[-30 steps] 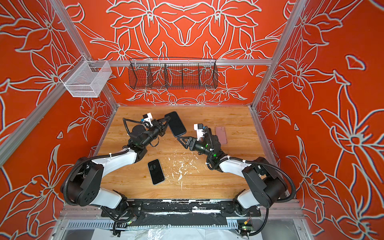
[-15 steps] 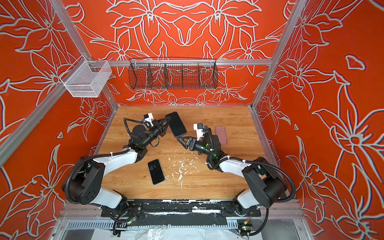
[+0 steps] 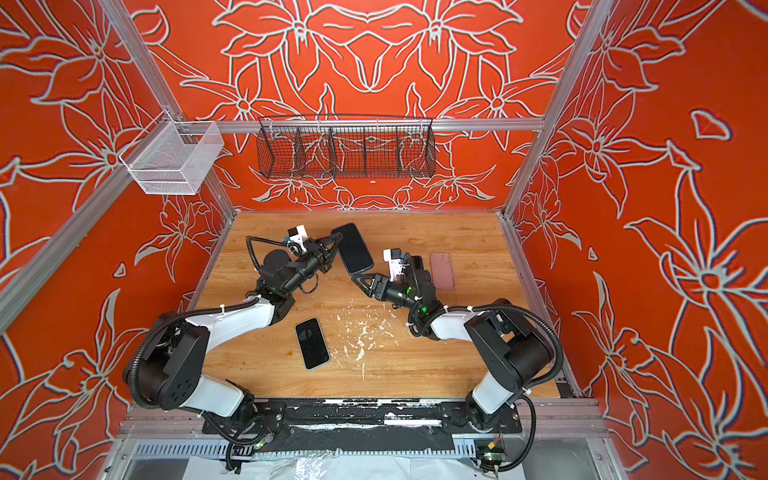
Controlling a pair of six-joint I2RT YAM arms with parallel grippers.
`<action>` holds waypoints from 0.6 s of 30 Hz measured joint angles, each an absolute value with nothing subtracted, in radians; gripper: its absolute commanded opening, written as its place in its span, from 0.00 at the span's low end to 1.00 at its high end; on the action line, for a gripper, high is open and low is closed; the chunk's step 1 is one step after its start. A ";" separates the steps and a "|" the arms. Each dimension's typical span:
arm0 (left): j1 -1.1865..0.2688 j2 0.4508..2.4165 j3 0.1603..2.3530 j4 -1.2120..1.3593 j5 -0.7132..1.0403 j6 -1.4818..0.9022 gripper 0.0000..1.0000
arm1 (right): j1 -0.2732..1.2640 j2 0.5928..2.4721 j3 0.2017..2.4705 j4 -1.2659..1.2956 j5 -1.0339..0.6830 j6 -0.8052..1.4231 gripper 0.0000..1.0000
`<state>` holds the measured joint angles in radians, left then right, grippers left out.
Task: Take the phone out of the phone case
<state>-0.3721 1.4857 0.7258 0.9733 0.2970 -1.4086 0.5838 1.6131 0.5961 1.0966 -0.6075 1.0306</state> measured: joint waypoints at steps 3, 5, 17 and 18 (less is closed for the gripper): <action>-0.372 1.468 0.725 0.953 0.297 -1.386 0.00 | 0.584 1.612 0.596 1.111 -0.635 1.031 0.71; -0.372 1.460 0.725 0.945 0.298 -1.372 0.00 | 0.584 1.602 0.595 1.111 -0.656 1.029 0.71; -0.372 1.472 0.727 0.948 0.301 -1.354 0.00 | 0.584 1.383 0.558 0.995 -0.715 0.941 0.71; -0.372 1.473 0.727 0.948 0.301 -1.354 0.00 | 0.584 1.383 0.558 0.985 -0.714 0.938 0.71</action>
<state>-0.3721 1.4734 0.7265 0.9478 0.3008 -1.3544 0.5838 1.3830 0.5583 0.9852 -0.7139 0.9382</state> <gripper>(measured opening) 0.092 0.712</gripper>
